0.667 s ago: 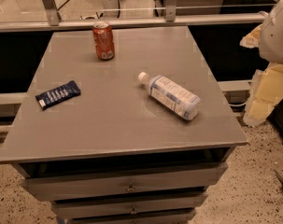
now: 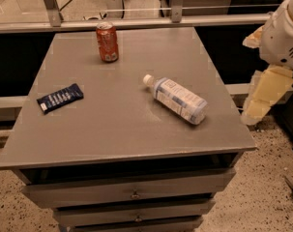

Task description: Pick coke can

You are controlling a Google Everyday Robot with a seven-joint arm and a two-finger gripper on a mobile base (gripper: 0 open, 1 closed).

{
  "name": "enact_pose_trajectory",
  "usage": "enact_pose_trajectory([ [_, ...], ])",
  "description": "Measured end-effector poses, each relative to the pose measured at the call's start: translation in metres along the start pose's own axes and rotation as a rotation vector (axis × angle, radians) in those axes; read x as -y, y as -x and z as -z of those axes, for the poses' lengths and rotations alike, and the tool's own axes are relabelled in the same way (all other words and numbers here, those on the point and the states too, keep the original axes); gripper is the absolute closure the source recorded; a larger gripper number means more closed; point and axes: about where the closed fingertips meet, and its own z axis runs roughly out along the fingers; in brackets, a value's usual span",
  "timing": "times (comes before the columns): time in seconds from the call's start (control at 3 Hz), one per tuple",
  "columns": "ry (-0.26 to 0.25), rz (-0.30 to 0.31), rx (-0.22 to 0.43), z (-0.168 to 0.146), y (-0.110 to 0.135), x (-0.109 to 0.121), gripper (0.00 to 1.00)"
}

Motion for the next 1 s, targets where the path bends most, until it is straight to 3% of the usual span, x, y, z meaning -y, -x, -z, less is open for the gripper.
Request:
enact_pose_trajectory([
  [0.33,-0.044,-0.039,0.082,-0.042,0.022,0.035,0.00],
  [1.0,-0.100,-0.135,0.311,-0.105,0.106,0.103,0.00],
])
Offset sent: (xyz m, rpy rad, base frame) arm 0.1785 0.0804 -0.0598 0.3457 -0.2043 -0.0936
